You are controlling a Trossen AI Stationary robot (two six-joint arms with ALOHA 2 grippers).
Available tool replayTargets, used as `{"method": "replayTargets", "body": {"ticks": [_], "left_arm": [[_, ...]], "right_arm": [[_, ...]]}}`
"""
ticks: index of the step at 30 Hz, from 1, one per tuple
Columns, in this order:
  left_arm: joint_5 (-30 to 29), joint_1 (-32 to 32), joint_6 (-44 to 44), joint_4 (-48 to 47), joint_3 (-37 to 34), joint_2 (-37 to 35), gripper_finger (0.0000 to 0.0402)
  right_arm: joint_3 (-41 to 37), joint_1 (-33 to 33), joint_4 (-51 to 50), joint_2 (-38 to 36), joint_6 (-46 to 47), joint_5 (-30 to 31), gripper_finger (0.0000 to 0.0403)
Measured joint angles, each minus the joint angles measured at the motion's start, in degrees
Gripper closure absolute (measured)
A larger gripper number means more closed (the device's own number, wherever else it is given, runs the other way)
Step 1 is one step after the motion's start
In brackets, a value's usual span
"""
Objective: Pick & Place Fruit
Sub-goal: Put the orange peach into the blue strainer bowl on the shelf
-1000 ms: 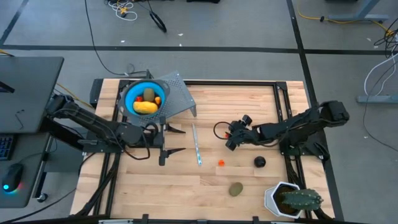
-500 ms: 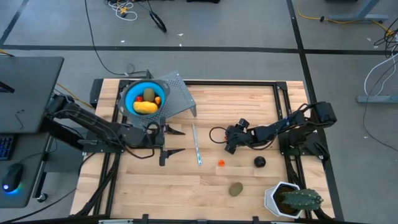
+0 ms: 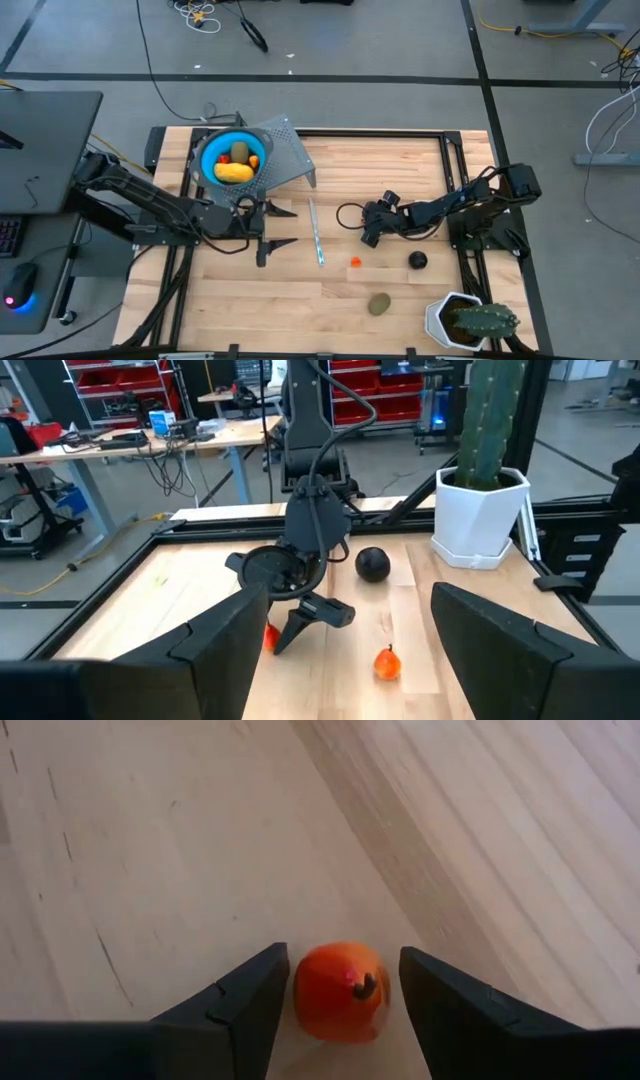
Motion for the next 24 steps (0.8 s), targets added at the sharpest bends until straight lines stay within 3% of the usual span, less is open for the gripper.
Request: {"method": "replayTargets", "body": {"ticks": [13, 24], "left_arm": [[-0.5, 0.0, 2.6, -2.2, 0.0, 0.0, 0.0114], [-0.5, 0.0, 2.4, -2.2, 0.0, 0.0, 0.0114]], "right_arm": [[-0.1, 0.0, -3.1, -2.0, -0.1, -4.3, 0.021], [-0.3, 0.0, -1.4, -2.1, -0.2, -2.4, 0.021]]}}
